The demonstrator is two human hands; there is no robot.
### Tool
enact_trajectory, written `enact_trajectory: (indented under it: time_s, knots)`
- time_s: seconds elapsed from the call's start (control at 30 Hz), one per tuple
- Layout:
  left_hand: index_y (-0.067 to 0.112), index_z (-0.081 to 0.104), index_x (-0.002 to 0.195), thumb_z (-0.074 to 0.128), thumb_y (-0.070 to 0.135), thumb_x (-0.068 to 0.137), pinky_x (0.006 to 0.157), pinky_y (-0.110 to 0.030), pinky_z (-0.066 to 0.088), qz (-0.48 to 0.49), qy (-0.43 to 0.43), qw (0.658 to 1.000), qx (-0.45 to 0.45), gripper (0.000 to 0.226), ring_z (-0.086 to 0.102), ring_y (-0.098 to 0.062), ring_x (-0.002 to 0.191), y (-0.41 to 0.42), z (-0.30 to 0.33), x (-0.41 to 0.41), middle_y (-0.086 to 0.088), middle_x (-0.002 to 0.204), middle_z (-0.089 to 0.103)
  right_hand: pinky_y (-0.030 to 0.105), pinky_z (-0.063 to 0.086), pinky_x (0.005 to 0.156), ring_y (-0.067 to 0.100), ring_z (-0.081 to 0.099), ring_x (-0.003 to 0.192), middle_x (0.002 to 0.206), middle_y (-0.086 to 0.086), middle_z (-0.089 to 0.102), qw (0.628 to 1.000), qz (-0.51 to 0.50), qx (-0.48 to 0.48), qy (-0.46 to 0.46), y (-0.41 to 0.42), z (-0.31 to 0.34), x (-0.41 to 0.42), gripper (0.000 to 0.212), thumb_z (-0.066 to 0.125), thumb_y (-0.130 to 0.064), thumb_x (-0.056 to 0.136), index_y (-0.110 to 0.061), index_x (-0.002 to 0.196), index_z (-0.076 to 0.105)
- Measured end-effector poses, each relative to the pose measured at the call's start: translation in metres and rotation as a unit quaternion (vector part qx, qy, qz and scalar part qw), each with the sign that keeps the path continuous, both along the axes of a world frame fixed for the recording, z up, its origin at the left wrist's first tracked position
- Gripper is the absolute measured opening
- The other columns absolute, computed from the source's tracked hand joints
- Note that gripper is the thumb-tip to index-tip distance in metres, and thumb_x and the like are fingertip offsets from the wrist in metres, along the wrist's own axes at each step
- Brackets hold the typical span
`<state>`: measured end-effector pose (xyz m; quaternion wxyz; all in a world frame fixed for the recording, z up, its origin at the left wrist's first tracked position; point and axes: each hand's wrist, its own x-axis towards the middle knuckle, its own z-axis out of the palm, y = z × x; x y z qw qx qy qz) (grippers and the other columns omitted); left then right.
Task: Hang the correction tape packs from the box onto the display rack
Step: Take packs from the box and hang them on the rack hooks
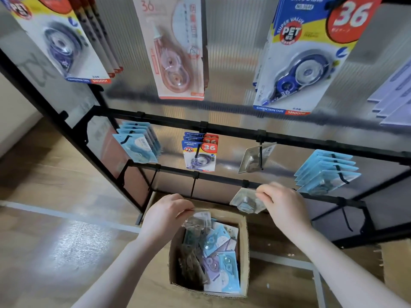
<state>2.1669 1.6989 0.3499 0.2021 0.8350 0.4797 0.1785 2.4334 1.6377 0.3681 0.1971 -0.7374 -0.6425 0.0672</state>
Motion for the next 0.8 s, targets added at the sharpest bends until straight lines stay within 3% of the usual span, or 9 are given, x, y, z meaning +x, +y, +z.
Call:
enact_trajectory:
  time_s: [0.23,0.37,0.53,0.8]
  knots:
    - [0.025,0.072,0.077,0.058,0.034,0.077,0.056,-0.027,0.049,0.006,-0.016,1.0,0.006,0.016,0.06,-0.013,0.071,0.0,0.008,0.014,0.009,0.076,0.064,0.025,0.035,0.055,0.022,0.059,0.068,0.078,0.0,0.067,0.999,0.03,0.038,-0.02,0.029,0.008,0.024,0.005,0.068,-0.014,0.084,-0.013,0.085,0.072]
    - [0.025,0.072,0.079,0.046,0.045,0.078,0.054,-0.03,0.051,-0.001,-0.027,0.999,0.019,0.033,0.061,-0.013,0.07,0.001,0.003,0.021,0.009,0.076,0.064,0.024,0.035,0.053,0.025,0.06,0.063,0.075,0.002,0.066,0.997,0.054,0.055,-0.027,0.039,0.006,0.032,0.005,0.068,-0.013,0.084,-0.013,0.084,0.073]
    - [0.023,0.073,0.08,0.059,0.033,0.078,0.056,-0.03,0.052,0.004,-0.034,0.999,0.023,0.017,0.06,-0.013,0.069,-0.002,0.002,0.032,0.008,0.077,0.064,0.014,0.023,0.048,0.024,0.059,0.059,0.072,0.003,0.065,0.993,0.075,0.082,-0.034,0.043,0.005,0.036,0.002,0.07,-0.012,0.083,-0.012,0.084,0.072]
    - [0.026,0.072,0.082,0.051,0.043,0.081,0.058,-0.025,0.05,-0.007,-0.033,0.999,0.022,0.027,0.058,-0.009,0.072,0.005,0.002,0.04,0.011,0.078,0.064,0.027,0.04,0.046,0.026,0.061,0.059,0.073,0.006,0.066,0.989,0.116,0.074,-0.054,0.05,0.008,0.044,0.014,0.074,-0.003,0.076,-0.008,0.089,0.072]
